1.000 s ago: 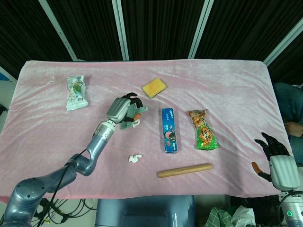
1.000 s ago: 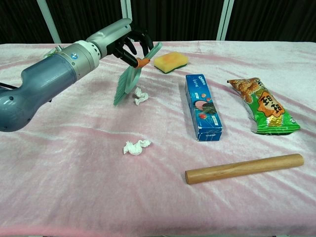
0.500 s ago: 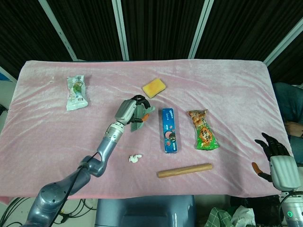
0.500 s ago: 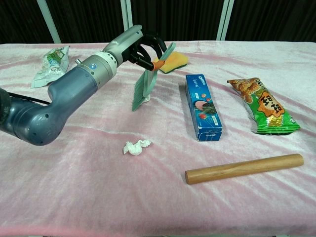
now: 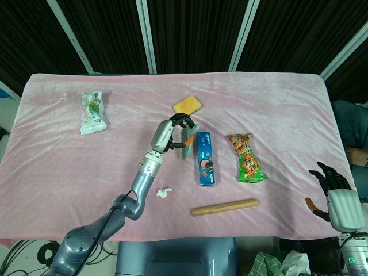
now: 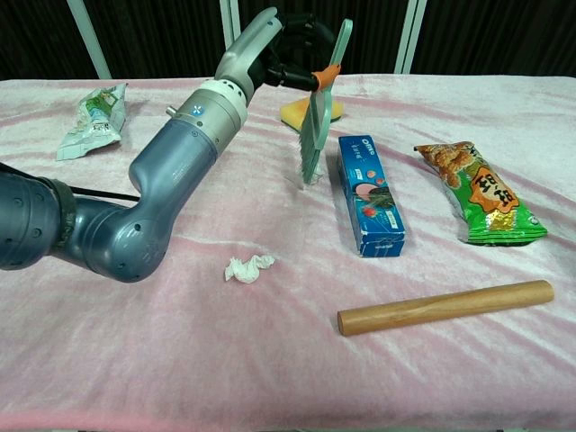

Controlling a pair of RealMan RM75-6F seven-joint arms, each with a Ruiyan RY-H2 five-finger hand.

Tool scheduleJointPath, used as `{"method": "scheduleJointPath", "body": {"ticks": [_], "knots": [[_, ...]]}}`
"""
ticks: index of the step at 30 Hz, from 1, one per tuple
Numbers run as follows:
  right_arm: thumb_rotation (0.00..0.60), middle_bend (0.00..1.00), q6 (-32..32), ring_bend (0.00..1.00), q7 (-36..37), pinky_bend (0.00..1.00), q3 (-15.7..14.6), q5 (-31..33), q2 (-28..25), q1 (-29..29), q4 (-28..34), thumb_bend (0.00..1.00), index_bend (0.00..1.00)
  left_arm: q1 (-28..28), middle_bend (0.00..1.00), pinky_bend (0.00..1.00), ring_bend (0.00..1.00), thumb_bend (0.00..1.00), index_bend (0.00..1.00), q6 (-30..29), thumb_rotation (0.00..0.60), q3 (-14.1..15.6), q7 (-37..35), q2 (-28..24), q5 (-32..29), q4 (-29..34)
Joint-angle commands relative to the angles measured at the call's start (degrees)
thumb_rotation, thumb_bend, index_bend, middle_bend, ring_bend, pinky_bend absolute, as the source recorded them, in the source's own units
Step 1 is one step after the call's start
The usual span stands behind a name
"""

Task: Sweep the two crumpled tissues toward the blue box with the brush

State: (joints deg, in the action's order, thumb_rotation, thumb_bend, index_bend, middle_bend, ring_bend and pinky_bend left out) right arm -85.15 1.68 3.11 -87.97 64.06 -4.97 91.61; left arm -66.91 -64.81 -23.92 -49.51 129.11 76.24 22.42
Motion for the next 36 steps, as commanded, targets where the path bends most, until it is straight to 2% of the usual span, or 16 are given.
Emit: {"method": "scheduleJointPath", "body": {"ticks": [1, 8, 12, 15, 19, 22, 27, 32, 36], "knots": [[0.600, 0.09, 0.01, 0.12, -0.06, 0.19, 0.16, 0.53, 0.01, 0.12, 0.13, 0.20, 0.23, -0.36, 0.58, 0.42, 0.24, 0.38, 0.57, -3.69, 0.600, -1.07, -2.75, 0.90, -1.18, 1.39], [0.600, 0.09, 0.24, 0.12, -0.46, 0.19, 0.01, 0.45, -0.08, 0.10, 0.25, 0.20, 0.23, 0.35, 0.58, 0.43, 0.24, 0.38, 0.56, -8.50, 0.600, -1.50, -6.88, 0.48, -1.69, 4.66], [0.600, 0.09, 0.25, 0.12, -0.67, 0.19, 0.02, 0.46, -0.06, 0.09, 0.28, 0.20, 0.23, 2.09, 0.60, 0.43, 0.24, 0.38, 0.58, -7.74, 0.600, 1.05, -2.83, -2.97, 0.09, 7.28], [0.600, 0.09, 0.22, 0.12, -0.91, 0.19, 0.06, 0.51, -0.02, 0.09, 0.30, 0.20, 0.23, 3.95, 0.60, 0.42, 0.24, 0.38, 0.58, -5.09, 0.600, 3.58, 4.39, -7.04, 0.99, 10.73], [0.600, 0.09, 0.21, 0.12, -1.25, 0.19, 0.14, 0.63, 0.03, 0.09, 0.33, 0.20, 0.24, 7.59, 0.60, 0.42, 0.24, 0.38, 0.58, 1.13, 0.600, 6.77, 14.46, -15.86, 0.46, 21.78], [0.600, 0.09, 0.30, 0.12, -1.60, 0.19, 0.09, 0.59, 0.14, 0.05, 0.38, 0.20, 0.24, 9.84, 0.60, 0.42, 0.24, 0.38, 0.58, 5.63, 0.600, 7.80, 20.28, -23.45, -1.37, 32.35], [0.600, 0.09, 0.34, 0.12, -1.98, 0.19, 0.24, 0.83, 0.24, 0.01, 0.50, 0.20, 0.24, 11.82, 0.60, 0.42, 0.24, 0.38, 0.58, 11.37, 0.600, 8.79, 27.81, -34.39, -4.09, 46.15], [0.600, 0.09, 0.26, 0.12, -2.13, 0.19, 0.28, 0.91, 0.27, 0.07, 0.56, 0.20, 0.24, 13.09, 0.60, 0.42, 0.24, 0.38, 0.58, 14.77, 0.600, 10.55, 33.86, -41.29, -5.78, 54.42], [0.600, 0.09, 0.26, 0.12, -2.10, 0.19, 0.27, 0.89, 0.28, 0.08, 0.58, 0.20, 0.24, 14.29, 0.60, 0.42, 0.26, 0.38, 0.59, 15.11, 0.600, 11.42, 39.15, -44.28, -8.39, 58.57]]}}
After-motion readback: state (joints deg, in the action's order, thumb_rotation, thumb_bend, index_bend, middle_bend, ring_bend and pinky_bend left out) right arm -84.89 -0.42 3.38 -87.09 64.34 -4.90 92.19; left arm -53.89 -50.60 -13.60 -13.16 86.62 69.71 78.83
